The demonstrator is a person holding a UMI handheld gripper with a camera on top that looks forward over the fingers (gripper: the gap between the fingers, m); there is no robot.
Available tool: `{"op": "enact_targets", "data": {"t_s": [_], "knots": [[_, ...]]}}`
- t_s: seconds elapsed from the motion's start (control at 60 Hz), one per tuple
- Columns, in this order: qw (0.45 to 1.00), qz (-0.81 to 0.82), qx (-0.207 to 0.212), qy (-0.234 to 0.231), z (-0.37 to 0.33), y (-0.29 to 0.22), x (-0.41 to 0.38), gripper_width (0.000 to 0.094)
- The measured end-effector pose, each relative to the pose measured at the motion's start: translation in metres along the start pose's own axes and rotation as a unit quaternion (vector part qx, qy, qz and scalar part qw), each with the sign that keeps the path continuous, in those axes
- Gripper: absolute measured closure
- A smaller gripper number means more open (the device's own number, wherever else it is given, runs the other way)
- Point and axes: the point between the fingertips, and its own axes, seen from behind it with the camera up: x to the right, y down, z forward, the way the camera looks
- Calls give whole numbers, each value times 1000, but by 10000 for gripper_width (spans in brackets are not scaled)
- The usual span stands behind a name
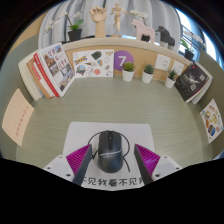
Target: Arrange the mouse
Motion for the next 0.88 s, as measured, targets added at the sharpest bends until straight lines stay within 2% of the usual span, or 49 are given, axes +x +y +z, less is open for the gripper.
{"op": "enact_targets", "data": {"t_s": [0.117, 0.3, 0.517, 0.883], "knots": [[999, 2, 30, 16, -42, -17, -1, 91], [994, 15, 106, 15, -128, -46, -15, 93], [987, 4, 162, 19, -207, -47, -40, 94], [984, 4, 178, 5, -264, 1, -74, 94]]}}
